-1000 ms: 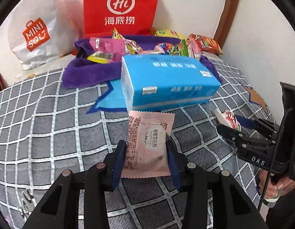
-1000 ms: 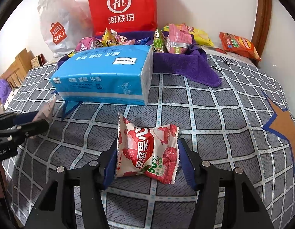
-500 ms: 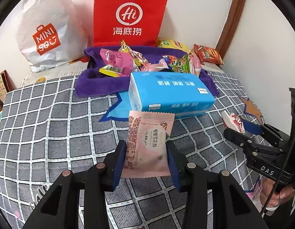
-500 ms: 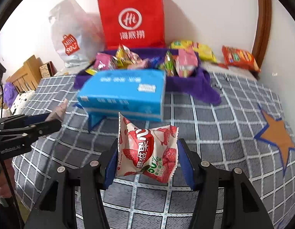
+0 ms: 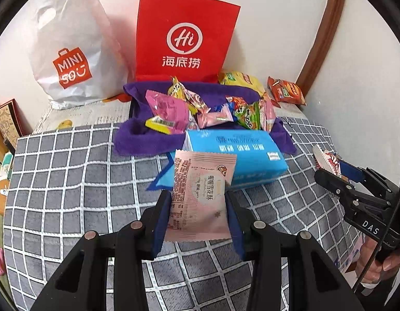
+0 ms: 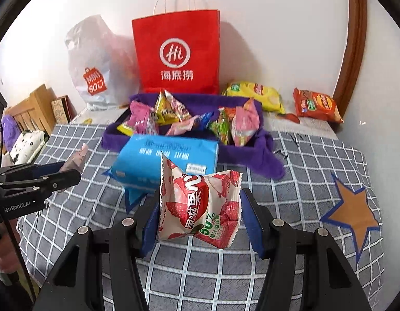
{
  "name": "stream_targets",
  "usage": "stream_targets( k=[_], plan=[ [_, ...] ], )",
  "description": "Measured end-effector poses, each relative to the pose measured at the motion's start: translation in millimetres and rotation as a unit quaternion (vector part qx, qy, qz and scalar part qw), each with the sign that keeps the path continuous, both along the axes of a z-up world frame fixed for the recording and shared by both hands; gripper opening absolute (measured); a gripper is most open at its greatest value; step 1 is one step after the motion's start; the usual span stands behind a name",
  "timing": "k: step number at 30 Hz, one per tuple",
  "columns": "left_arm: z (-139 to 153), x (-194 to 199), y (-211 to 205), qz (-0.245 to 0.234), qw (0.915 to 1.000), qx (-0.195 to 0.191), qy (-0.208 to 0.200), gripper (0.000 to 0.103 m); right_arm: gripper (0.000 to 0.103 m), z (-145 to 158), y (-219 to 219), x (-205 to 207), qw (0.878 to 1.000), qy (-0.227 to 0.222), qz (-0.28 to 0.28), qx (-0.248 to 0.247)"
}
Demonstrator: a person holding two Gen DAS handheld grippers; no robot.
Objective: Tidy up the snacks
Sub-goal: 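Carry the strawberry packet in right tool while left tool carries pale pink packet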
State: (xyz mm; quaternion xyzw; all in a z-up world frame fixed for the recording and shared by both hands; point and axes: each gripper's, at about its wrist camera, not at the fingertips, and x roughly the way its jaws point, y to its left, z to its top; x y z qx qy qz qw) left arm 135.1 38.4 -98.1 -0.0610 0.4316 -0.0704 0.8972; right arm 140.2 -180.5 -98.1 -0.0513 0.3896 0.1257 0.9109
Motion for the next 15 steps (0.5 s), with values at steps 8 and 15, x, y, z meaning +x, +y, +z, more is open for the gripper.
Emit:
stream_targets(
  k=[8,15],
  plan=[
    [19,20,5,0.012,0.9999,0.005,-0.009,0.04,0.057,10,-3,25,1.0,0.0,-0.01,0.005],
    [33,43,5,0.019,0.9997,0.007,-0.013,0.04,0.057,18,-7,49,1.0,-0.001,-0.019,0.01]
  ],
)
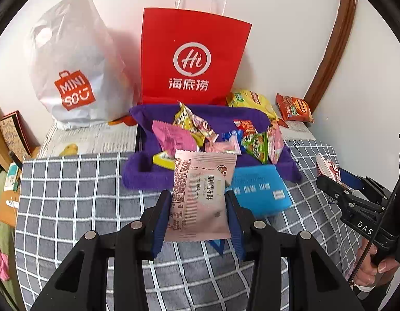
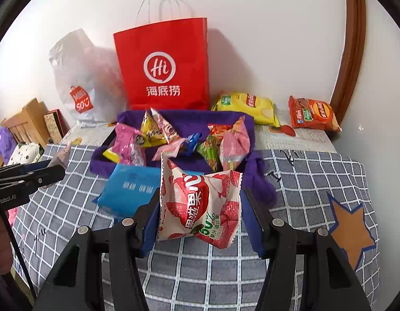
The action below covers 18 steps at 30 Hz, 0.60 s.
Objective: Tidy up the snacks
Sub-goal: 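Carry the strawberry packet in right tool while left tool carries pale pink packet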
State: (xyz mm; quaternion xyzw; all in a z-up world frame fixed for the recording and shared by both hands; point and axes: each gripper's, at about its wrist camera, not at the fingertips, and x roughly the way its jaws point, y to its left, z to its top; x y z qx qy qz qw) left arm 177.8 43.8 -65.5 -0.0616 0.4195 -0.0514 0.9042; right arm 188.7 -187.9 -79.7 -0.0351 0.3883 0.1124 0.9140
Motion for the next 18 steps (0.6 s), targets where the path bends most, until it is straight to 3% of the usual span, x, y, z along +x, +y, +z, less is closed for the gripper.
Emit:
stream_targets(
  k=[18],
  plan=[
    [20,68,1,0.002,0.9999,0.007,-0.013,0.04,0.057,30,11,87,1.0,-0.018,-0.001,0.008]
  ],
)
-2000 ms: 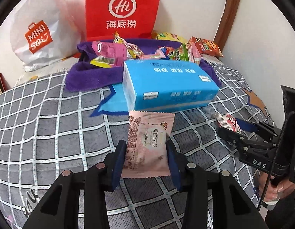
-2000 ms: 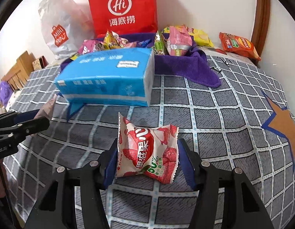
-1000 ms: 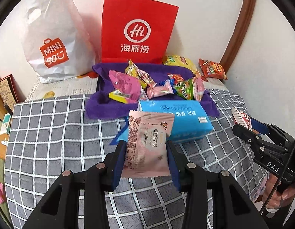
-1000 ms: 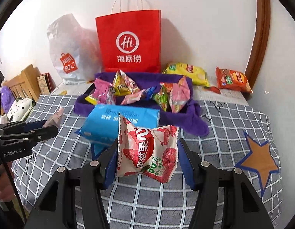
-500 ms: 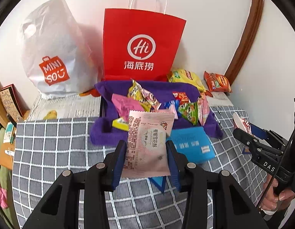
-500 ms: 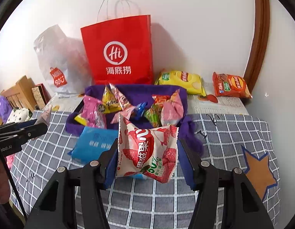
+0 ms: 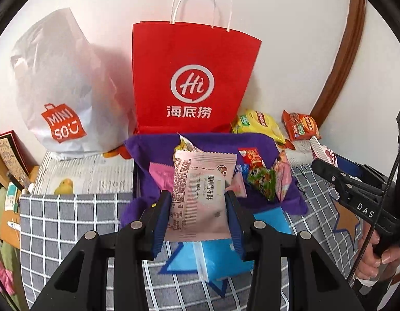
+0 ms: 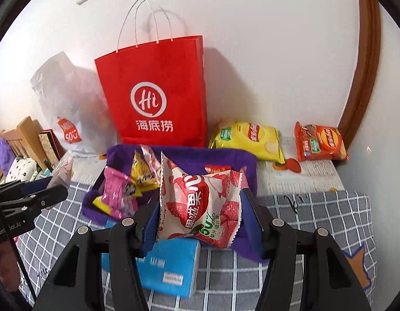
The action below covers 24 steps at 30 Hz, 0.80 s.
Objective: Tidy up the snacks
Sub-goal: 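Carry the strawberry packet in right tool while left tool carries pale pink packet, then open the right tool over the towel while left tool releases pale pink packet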
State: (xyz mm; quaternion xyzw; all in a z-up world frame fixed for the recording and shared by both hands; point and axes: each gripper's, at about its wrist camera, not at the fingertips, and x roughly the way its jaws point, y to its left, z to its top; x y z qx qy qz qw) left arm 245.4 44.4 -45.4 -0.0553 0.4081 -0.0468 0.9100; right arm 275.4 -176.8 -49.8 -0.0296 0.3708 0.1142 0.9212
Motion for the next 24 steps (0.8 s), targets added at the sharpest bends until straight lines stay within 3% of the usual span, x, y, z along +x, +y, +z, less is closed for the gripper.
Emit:
stream_targets(
  k=[15,24],
  plan=[
    [-4,52,30,0.022,0.9994,-0.023,0.009,0.04,0.057,5,19,70,1.0,0.003,0.015,0.01],
    [-22,88,14,0.002,0.9995,-0.017,0.025,0.04,0.057,-37,20,101,0.999,0.046,0.019,0.007]
  ],
)
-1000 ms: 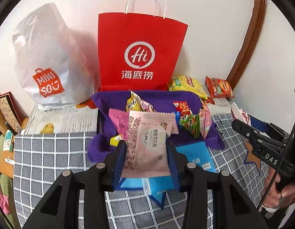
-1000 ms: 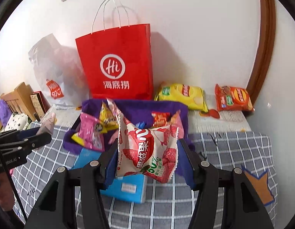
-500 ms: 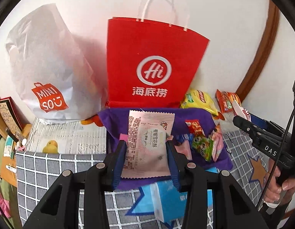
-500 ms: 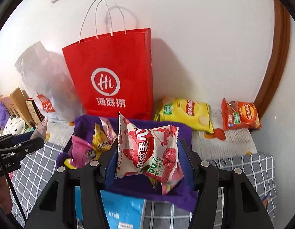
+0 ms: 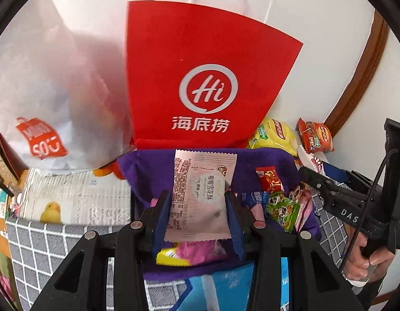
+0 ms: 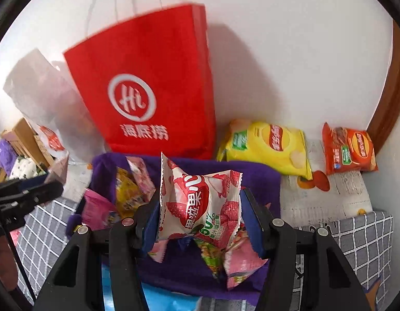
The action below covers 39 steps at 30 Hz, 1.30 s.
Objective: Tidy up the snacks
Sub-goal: 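Open the right tool over the towel while left tool releases pale pink packet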
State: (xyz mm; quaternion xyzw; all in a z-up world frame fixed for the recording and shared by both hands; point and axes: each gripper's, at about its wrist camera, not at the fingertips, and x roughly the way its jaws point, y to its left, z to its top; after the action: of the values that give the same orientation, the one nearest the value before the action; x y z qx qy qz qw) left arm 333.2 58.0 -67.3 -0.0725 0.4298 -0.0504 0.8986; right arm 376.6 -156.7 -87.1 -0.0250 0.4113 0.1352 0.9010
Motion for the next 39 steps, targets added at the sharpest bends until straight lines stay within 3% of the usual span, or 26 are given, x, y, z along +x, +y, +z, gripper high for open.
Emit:
stream_targets(
  k=[15,21,34,39],
  plan=[
    [-32,36,-11,-0.02,0.9993,-0.017,0.027,0.04,0.057,-23,-16,23,1.0,0.003,-0.013,0.008],
    [-40,40,-11,-0.025,0.9988,-0.026,0.032,0.04,0.057,-39,-13,31,0.999,0.026,-0.004,0.02],
    [-70,54,-24,-0.036,0.9966,-0.013,0.073,0.04,0.058,-76,14,33,0.997,0.06,0.026,-0.043],
    [-79,56,-31,-0.033,0.9959,0.011,0.084,0.04,0.059,-78,19,31,0.996,0.059,0.034,-0.061]
  ],
)
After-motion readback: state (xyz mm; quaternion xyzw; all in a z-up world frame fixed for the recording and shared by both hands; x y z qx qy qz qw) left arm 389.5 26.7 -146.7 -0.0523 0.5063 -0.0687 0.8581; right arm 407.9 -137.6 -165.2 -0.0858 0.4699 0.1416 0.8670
